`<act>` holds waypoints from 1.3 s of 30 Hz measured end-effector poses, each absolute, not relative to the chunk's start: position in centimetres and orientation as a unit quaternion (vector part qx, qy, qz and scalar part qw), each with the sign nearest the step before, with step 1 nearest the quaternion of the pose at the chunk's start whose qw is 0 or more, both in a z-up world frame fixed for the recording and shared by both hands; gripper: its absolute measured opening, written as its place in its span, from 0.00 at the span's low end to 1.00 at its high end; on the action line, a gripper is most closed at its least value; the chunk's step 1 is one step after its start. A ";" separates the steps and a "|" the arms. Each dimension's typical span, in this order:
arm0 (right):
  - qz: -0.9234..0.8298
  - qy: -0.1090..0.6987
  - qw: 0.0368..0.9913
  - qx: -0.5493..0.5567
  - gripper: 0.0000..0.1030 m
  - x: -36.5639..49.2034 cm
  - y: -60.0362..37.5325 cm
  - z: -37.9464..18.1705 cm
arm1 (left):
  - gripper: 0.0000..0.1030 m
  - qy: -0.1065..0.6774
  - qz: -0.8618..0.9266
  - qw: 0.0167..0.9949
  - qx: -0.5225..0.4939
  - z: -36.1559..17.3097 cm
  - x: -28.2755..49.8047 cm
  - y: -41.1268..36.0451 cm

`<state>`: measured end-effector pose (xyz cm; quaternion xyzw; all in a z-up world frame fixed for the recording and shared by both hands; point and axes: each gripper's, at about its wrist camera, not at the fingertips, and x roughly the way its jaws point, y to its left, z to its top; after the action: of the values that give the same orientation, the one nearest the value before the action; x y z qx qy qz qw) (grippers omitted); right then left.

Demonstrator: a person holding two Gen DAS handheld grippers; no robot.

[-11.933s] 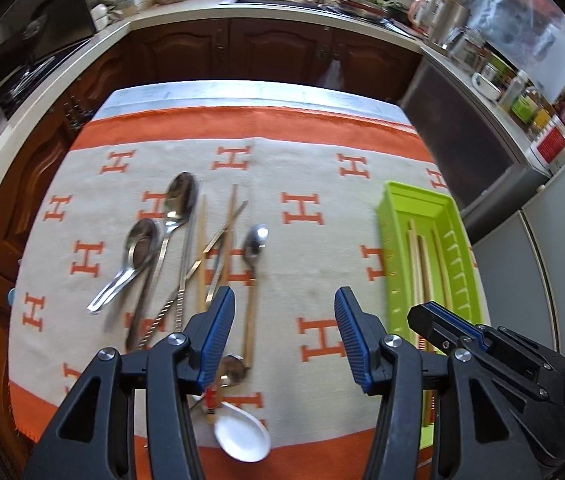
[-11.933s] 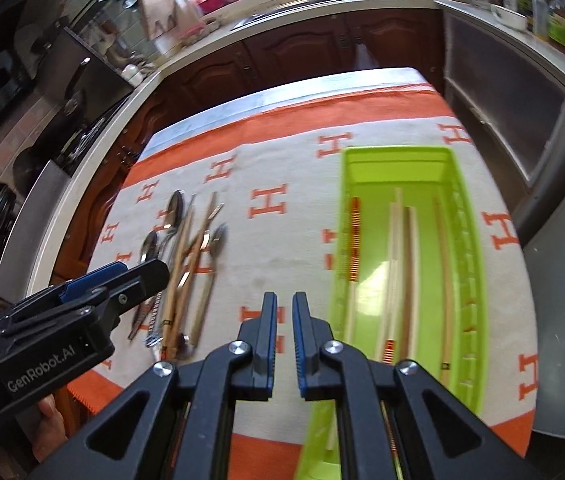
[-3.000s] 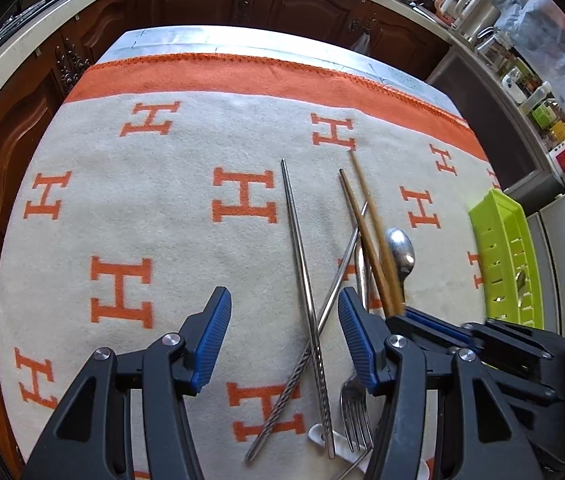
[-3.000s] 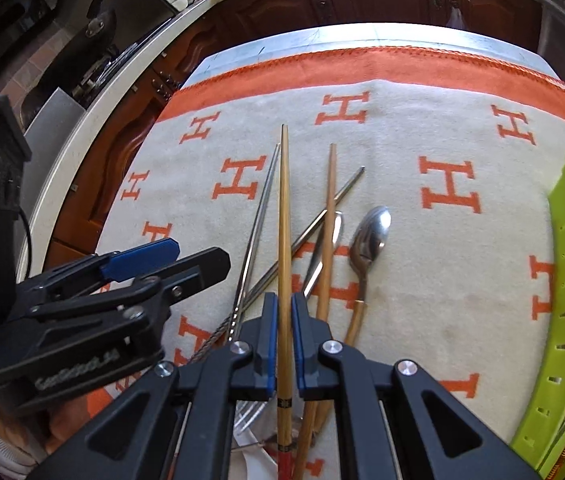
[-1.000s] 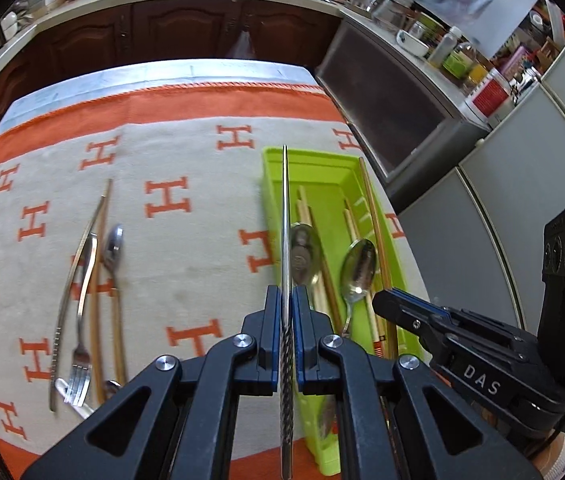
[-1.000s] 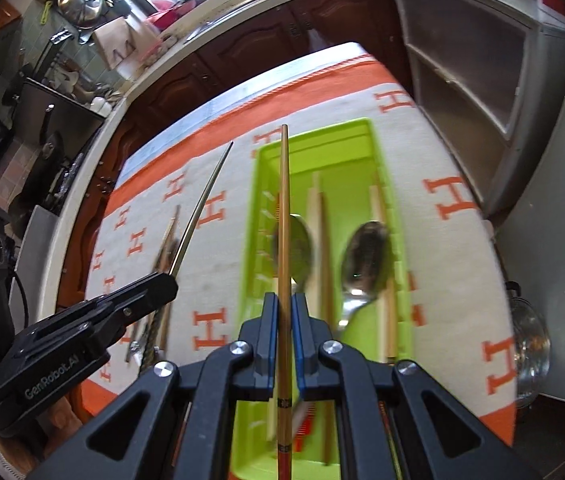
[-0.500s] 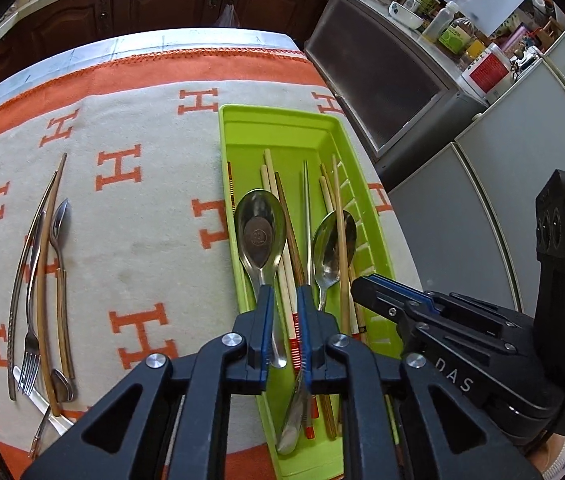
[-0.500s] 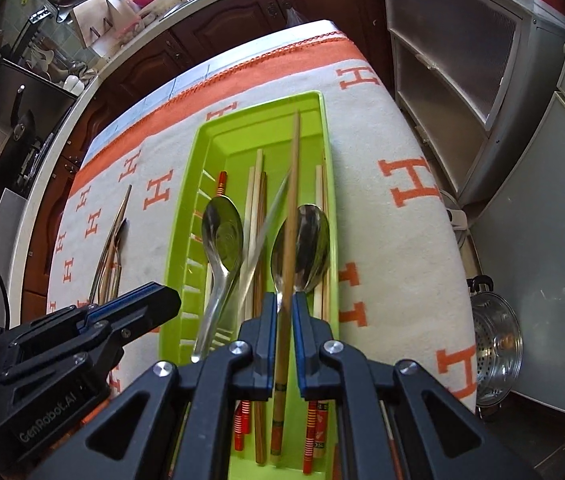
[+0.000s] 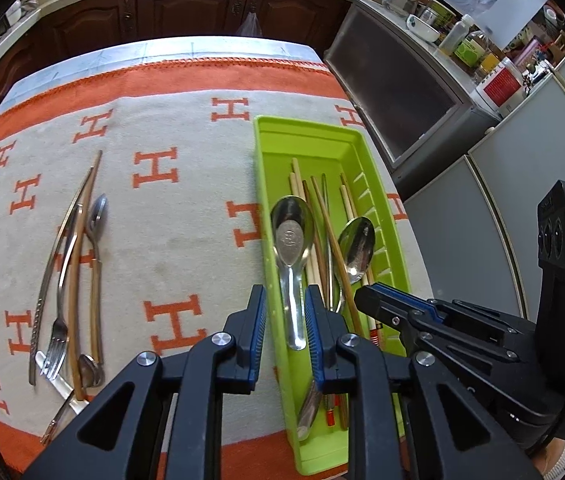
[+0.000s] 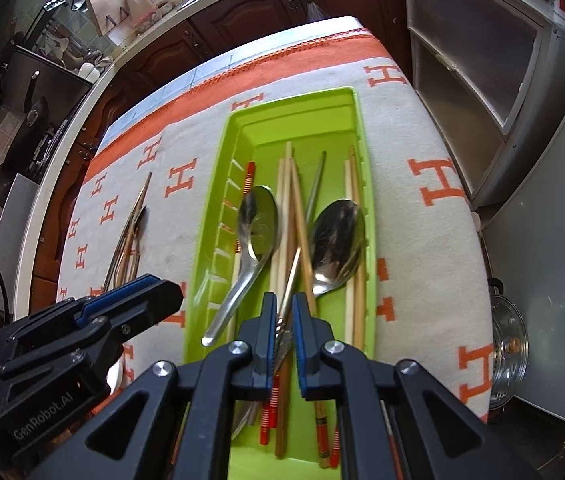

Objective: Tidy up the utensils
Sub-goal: 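Carry both chopsticks into the green tray and open both tools, then grasp a wooden chopstick with the right tool while the left tool grasps a steel chopstick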

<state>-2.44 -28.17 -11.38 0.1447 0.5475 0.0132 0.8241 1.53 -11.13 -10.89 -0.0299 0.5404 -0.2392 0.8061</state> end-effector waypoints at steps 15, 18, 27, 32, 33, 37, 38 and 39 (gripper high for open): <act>0.064 0.533 0.833 0.133 0.08 -1.1 -21.9 -9.1 | 0.22 0.510 -0.158 0.844 -0.051 -8.0 1.6 -1.7; 0.077 0.528 0.835 0.134 0.08 -0.3 -20.4 -8.7 | 0.22 0.506 -0.132 0.851 -0.057 -7.7 1.9 1.4; 0.103 0.526 0.833 0.138 0.08 1.9 -16.0 -9.0 | 0.22 0.514 -0.088 0.851 -0.055 -9.2 3.6 8.0; 0.114 0.539 0.822 0.141 0.08 3.1 -13.3 -10.5 | 0.22 0.529 -0.123 0.839 -0.046 -11.2 4.8 8.6; 0.116 0.542 0.820 0.144 0.09 3.4 -12.8 -10.9 | 0.22 0.531 -0.132 0.836 -0.042 -11.6 5.1 8.6; 0.113 0.553 0.812 0.148 0.22 4.3 -10.8 -12.8 | 0.23 0.540 -0.164 0.825 -0.023 -13.4 6.1 8.2; 0.112 0.554 0.811 0.148 0.22 4.5 -10.4 -13.3 | 0.23 0.543 -0.169 0.823 -0.019 -13.9 6.5 8.1; 0.111 0.555 0.811 0.147 0.22 4.7 -10.0 -13.8 | 0.23 0.545 -0.173 0.820 -0.015 -14.4 6.9 8.1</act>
<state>4.71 -10.00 -13.78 0.1466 0.5554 0.1113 0.8110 6.88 8.14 -14.37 -0.0151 0.5452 -0.1732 0.8201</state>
